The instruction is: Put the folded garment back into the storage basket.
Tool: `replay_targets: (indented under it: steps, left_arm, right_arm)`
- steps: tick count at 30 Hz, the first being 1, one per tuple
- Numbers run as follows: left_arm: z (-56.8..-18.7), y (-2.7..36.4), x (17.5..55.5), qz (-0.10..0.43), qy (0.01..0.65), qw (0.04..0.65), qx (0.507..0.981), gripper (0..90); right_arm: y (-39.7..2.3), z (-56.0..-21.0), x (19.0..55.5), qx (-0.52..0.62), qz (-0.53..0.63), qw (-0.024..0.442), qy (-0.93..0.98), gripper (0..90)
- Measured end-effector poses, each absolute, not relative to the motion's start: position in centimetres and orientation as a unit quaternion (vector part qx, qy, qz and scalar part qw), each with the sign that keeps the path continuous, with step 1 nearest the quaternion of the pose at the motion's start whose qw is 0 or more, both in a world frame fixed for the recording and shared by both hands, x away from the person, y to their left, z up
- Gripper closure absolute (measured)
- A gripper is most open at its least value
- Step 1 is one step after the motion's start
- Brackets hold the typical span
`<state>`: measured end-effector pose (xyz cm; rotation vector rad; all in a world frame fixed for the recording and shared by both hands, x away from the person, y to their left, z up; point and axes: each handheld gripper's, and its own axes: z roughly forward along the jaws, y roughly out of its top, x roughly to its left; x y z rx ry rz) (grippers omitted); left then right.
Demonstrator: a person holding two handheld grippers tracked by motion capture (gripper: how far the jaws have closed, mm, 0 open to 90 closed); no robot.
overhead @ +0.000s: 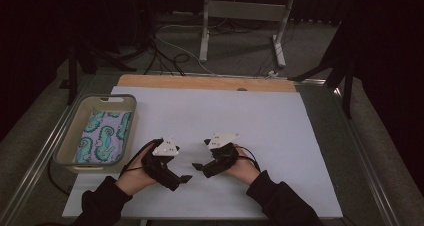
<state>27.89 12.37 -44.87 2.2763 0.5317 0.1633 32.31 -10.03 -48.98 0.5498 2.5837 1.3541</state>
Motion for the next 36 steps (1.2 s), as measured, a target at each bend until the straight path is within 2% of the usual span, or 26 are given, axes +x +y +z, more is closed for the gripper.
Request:
replay_targets:
  steps: [19, 36]
  left_arm:
    - [-47.9, 12.8, 26.5, 0.052, 0.191, 0.385, 0.902, 0.0]
    - [-49.4, 15.1, 25.8, 0.045, 0.22, 0.382, 0.897, 0.0]
  right_arm:
    - [-14.8, -51.3, 28.8, 0.173, 0.446, 0.06, 0.876, 9.0]
    - [-21.3, -51.2, 26.8, 0.19, 0.432, 0.091, 0.877, 9.1]
